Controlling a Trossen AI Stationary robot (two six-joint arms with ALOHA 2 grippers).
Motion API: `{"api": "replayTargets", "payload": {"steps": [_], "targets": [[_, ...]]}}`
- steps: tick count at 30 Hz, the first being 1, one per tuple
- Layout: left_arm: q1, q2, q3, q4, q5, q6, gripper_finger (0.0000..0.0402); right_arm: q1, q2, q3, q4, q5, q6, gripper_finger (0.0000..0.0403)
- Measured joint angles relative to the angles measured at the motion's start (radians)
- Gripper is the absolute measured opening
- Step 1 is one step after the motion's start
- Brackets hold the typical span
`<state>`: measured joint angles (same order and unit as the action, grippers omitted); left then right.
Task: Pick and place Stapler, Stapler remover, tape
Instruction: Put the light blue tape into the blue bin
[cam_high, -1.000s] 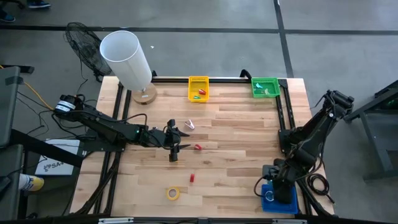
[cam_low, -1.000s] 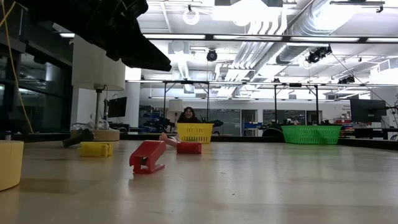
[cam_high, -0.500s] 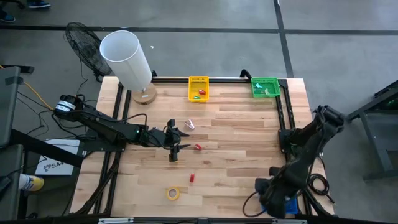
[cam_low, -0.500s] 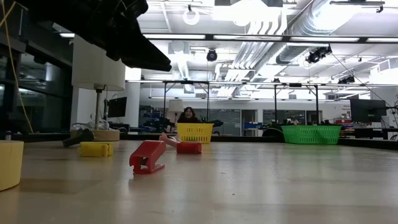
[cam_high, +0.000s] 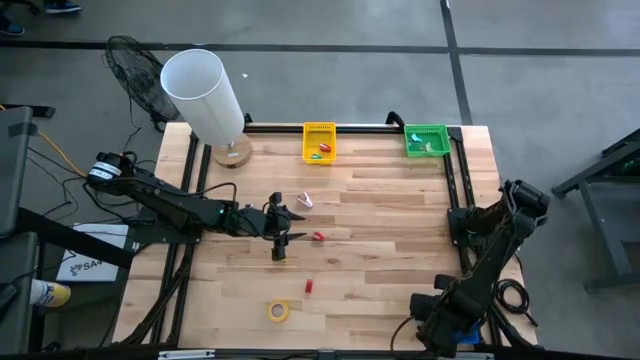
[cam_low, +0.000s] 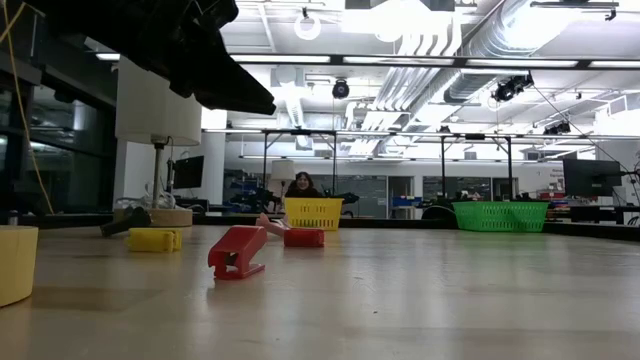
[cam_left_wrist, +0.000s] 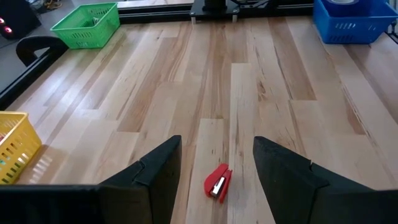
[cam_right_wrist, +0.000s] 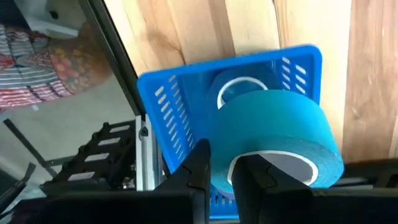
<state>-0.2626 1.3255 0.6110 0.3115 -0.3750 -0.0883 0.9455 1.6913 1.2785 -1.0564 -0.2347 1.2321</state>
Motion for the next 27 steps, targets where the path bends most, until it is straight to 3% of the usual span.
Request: {"api": "replayTargets", "payload": {"steps": [8, 27], "targets": [[0.000, 0.000, 0.000, 0.000, 0.000, 0.000, 0.0195, 0.011, 0.004, 0.000, 0.047, 0.069, 0.001, 0.0029], [0.000, 0.000, 0.000, 0.000, 0.001, -0.021, 0.0195, 0.046, 0.071, 0.000, 0.059, 0.053, 0.024, 0.0029]]}}
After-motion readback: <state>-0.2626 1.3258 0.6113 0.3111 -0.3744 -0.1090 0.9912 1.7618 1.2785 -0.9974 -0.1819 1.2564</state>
